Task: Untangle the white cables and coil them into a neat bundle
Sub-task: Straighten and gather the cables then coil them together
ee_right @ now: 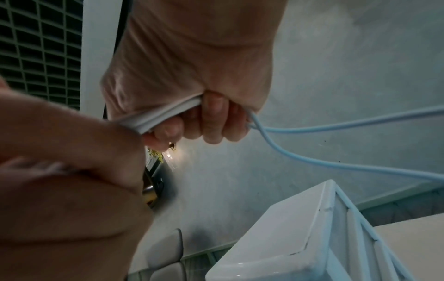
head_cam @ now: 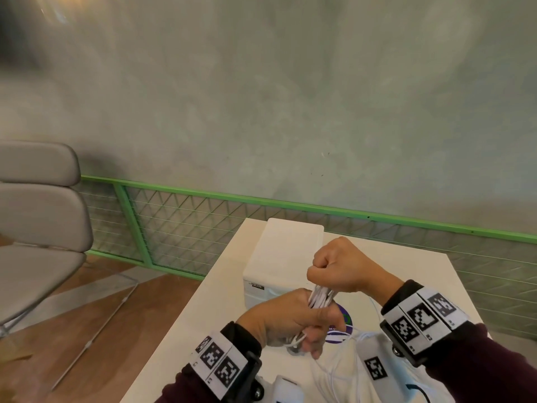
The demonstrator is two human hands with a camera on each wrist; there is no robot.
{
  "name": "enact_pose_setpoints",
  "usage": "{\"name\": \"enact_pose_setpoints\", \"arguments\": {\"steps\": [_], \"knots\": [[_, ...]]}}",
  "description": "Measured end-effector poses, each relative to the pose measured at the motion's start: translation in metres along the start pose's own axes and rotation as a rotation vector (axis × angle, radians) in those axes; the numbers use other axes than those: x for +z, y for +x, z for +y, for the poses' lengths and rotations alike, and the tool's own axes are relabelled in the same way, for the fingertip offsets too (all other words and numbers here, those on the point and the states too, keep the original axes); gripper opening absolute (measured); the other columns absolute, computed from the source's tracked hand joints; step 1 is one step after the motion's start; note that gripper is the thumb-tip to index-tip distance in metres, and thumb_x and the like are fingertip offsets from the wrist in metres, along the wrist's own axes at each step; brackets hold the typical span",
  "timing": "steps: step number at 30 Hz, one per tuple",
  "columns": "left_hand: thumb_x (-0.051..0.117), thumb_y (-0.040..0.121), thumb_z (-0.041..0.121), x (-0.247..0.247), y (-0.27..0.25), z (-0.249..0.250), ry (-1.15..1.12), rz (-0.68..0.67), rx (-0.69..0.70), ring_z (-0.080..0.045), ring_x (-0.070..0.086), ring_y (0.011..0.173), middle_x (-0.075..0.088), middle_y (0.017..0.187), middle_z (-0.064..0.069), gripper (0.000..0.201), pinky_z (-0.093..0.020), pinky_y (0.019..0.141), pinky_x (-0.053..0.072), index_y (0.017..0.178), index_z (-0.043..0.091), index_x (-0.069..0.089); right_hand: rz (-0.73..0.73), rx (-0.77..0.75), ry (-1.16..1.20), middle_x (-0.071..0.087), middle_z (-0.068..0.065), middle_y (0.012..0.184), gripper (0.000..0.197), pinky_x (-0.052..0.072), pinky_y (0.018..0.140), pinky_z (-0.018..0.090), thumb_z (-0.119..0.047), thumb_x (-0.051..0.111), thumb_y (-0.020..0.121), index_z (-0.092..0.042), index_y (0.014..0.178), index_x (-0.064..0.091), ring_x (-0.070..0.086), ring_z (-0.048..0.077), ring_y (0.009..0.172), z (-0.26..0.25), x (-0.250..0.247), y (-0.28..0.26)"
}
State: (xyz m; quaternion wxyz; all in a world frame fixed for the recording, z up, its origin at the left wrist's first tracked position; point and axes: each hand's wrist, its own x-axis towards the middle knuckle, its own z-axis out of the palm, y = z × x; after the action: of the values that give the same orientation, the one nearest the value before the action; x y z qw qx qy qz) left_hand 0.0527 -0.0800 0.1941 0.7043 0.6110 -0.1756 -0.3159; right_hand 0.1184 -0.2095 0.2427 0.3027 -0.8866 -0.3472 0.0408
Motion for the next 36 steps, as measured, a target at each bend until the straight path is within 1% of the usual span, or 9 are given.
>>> {"name": "enact_pose_setpoints", "arguments": {"steps": [5,10,13,16,21,24,27,30,36], "knots": [[0.068,0.083,0.021,-0.007,0.007,0.004,0.030,0.092,0.006,-0.012,0.069,0.080,0.074,0.080,0.002,0.024,-0.027,0.091,0.052,0.102,0.009,0.061,-0.059,-0.073,-0.259,0.029,0.001,0.041,0.033,0.025,0.047,0.025,-0.031,0.042,0.063,-0.017,0.036,0.028,0.022,0.017,0.041,0.002,0.001,0.002],[0.043,0.096,0.017,0.007,0.014,-0.003,-0.238,0.143,-0.018,-0.005,0.049,0.045,0.052,0.052,0.008,0.017,-0.023,0.063,0.055,0.091,0.007,0.056,-0.103,-0.001,-0.359,0.036,0.000,0.044,0.054,0.030,0.053,0.029,-0.051,0.047,0.084,-0.016,0.044,0.036,0.030,0.015,0.046,0.005,0.000,0.001],[0.037,0.100,0.019,0.010,0.013,-0.007,-0.260,0.251,-0.030,-0.004,0.037,0.038,0.042,0.046,0.008,0.025,-0.021,0.051,0.049,0.082,0.010,0.051,-0.200,0.127,-0.360,0.060,-0.005,0.070,0.045,0.041,0.062,0.027,-0.065,0.039,0.084,-0.027,0.075,0.061,0.049,0.011,0.059,0.007,-0.020,0.000],[0.036,0.100,0.018,0.006,0.010,-0.014,-0.251,0.353,-0.014,-0.006,0.034,0.037,0.040,0.045,0.008,0.027,-0.021,0.049,0.045,0.078,0.010,0.048,-0.210,0.227,-0.069,0.059,-0.008,0.054,0.020,0.038,0.052,0.016,-0.055,0.055,0.081,-0.037,0.081,0.063,0.049,0.007,0.046,0.027,-0.054,-0.010],[0.035,0.101,0.020,0.004,0.009,-0.017,-0.155,0.428,-0.046,-0.006,0.033,0.038,0.039,0.044,0.009,0.028,-0.020,0.048,0.040,0.076,0.012,0.046,-0.246,0.305,0.162,0.051,-0.011,0.050,0.007,0.034,0.050,0.014,-0.026,0.067,0.082,-0.027,0.084,0.074,0.040,0.007,0.053,0.052,-0.071,-0.032],[0.038,0.101,0.027,0.013,0.015,-0.021,0.220,0.445,-0.158,-0.007,0.034,0.047,0.039,0.054,0.007,0.026,-0.021,0.053,0.037,0.078,0.018,0.046,-0.086,0.299,0.120,0.068,-0.014,0.074,0.011,0.046,0.068,0.024,-0.028,0.065,0.083,-0.028,0.077,0.073,0.058,0.010,0.075,0.048,-0.069,-0.032],[0.037,0.099,0.035,0.022,0.022,-0.021,0.480,0.416,-0.219,-0.008,0.033,0.054,0.038,0.063,0.006,0.026,-0.021,0.054,0.032,0.077,0.025,0.045,0.075,0.243,0.117,0.067,-0.015,0.082,0.010,0.045,0.068,0.014,-0.026,0.066,0.082,-0.030,0.075,0.071,0.060,-0.003,0.079,0.042,-0.068,-0.029],[0.039,0.098,0.040,0.028,0.027,-0.017,0.380,0.410,-0.138,-0.006,0.031,0.049,0.035,0.058,0.006,0.032,-0.019,0.051,0.030,0.075,0.019,0.043,0.344,0.182,0.145,0.066,-0.014,0.075,0.010,0.040,0.059,0.001,-0.023,0.066,0.083,-0.020,0.088,0.075,0.055,-0.017,0.062,0.040,-0.056,-0.026],[0.031,0.097,0.044,0.037,0.039,-0.024,0.145,0.665,0.089,-0.007,0.026,0.044,0.029,0.050,0.008,0.041,-0.020,0.047,0.027,0.073,0.014,0.043,0.569,0.303,0.336,0.066,-0.014,0.069,0.026,0.047,0.062,0.015,-0.020,0.053,0.092,-0.021,0.114,0.066,0.056,-0.001,0.050,0.044,-0.008,-0.039]]}}
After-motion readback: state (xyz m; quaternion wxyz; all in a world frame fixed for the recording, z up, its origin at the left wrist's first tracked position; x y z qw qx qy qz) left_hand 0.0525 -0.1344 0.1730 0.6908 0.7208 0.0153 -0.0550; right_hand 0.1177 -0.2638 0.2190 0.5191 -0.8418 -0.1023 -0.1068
